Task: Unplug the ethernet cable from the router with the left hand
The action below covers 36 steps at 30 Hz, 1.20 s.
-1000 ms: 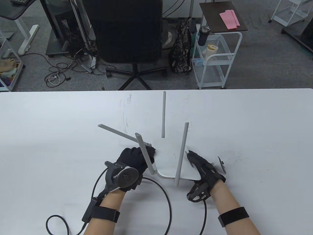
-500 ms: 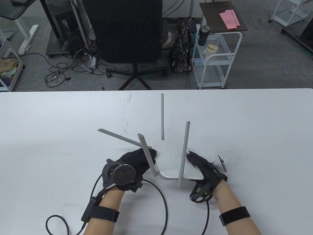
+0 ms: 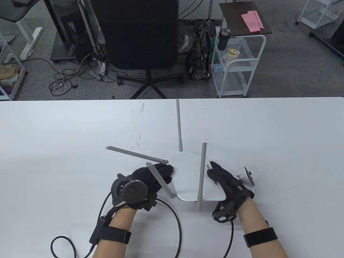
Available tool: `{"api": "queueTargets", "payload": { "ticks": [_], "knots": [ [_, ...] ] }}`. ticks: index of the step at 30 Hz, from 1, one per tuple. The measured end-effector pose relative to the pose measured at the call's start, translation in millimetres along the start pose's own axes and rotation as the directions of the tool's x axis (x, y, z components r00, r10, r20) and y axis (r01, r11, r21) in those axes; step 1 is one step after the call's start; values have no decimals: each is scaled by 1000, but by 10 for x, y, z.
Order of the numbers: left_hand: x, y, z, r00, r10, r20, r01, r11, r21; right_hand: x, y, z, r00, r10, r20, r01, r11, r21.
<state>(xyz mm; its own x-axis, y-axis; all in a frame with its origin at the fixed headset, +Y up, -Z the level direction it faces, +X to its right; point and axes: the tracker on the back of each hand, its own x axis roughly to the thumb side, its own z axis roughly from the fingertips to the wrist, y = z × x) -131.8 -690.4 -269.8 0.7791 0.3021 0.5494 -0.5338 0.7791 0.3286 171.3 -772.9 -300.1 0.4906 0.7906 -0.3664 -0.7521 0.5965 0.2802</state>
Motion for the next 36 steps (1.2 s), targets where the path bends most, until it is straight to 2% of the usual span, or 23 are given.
{"api": "queueTargets", "payload": {
  "ticks": [2,4,7,11,15,18,22,25,26,28,30,32,34,36],
  "knots": [
    [10,-15,20,999,-32,-19,32,999,20,-26,54,55,1000,-8,-12,7,997,-78],
    [-6,5,17,999,-32,-31,33,999,31,-16,76,60,1000,4,2,-4,996,-94],
    [-81,27,4,992,124,3,-124,992,-29,37,30,24,1000,8,-11,-8,1000,24],
    [-90,56,-21,986,164,4,-164,985,-56,40,33,18,1000,-17,-18,18,999,38],
    [3,17,41,1000,-15,3,14,999,48,26,111,98,1000,-4,-3,4,995,-98],
    [-26,20,39,1000,19,-10,-18,999,36,35,156,143,1000,9,6,-8,991,-135],
    [-77,-6,22,986,169,6,-168,985,-44,57,19,70,999,-15,-49,15,1000,-3],
    [-87,-4,-15,989,150,5,-149,987,-56,47,-15,60,998,-39,-48,38,999,-7],
    [-74,-17,-5,991,134,-15,-135,990,-34,55,23,73,999,-46,-28,45,999,-27],
    [-7,-36,8,999,-22,-29,23,1000,21,80,81,99,1000,11,0,-11,996,-88],
    [-31,-13,35,999,0,-52,2,999,35,82,125,122,998,55,35,-50,988,-147],
    [-45,29,29,997,72,-34,-71,997,32,89,109,104,1000,18,14,-17,997,-70],
    [-70,67,12,988,154,-7,-154,988,-31,71,41,67,1000,-9,-13,8,1000,-12],
    [-37,70,2,993,121,11,-121,992,-28,45,9,55,999,-39,-32,40,999,13]
  ]
}}
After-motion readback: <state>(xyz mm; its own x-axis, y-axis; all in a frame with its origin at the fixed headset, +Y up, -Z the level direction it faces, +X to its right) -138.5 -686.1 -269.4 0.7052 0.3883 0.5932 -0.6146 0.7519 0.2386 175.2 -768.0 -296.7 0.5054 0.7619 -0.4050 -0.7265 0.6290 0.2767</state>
